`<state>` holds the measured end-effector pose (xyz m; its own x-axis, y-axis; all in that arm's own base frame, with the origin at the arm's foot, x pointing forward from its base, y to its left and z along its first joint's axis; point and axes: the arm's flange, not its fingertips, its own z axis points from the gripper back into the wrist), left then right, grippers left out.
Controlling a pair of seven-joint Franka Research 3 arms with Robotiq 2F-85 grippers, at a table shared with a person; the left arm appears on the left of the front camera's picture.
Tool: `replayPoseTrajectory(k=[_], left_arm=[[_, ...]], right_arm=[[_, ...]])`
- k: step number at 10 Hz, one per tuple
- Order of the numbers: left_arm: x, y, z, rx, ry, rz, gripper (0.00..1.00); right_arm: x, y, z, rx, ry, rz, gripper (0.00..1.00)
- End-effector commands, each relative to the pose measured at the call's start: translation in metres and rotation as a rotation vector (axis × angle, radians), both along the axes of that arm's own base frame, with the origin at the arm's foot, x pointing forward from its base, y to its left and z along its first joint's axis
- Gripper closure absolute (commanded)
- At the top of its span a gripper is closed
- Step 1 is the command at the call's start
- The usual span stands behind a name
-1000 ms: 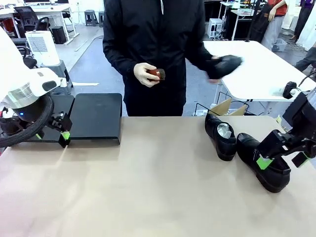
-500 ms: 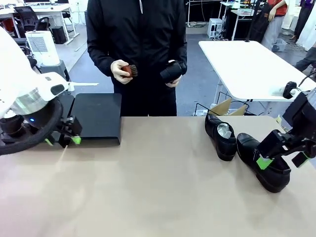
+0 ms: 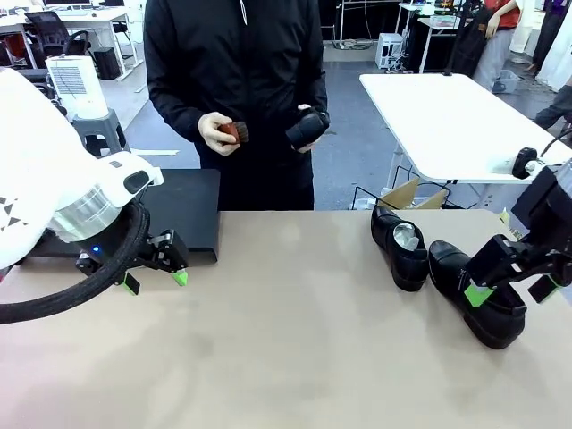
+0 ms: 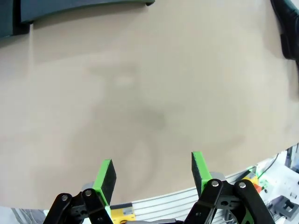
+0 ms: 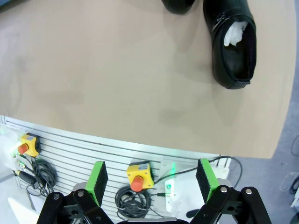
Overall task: Organize the shoes by placing them on the stand.
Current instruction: Pick up one Shoe and place it in the middle of the table.
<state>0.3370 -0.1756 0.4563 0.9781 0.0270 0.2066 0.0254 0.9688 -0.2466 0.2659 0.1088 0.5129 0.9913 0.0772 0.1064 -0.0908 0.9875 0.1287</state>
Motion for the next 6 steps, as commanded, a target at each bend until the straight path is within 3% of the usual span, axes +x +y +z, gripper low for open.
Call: replayPoseTrajectory(k=[1, 6], left_arm=[[0.002, 0.004, 0.0, 0.001, -0.001, 0.0, 0.15], [0.002, 0.004, 0.0, 0.001, -0.001, 0.0, 0.15]], right_arm=[[0.0, 0.0, 0.0, 0.0, 0.0, 0.0, 0.0], [0.071, 0.051, -0.013, -0.056, -0.093, 0.161, 0.0]])
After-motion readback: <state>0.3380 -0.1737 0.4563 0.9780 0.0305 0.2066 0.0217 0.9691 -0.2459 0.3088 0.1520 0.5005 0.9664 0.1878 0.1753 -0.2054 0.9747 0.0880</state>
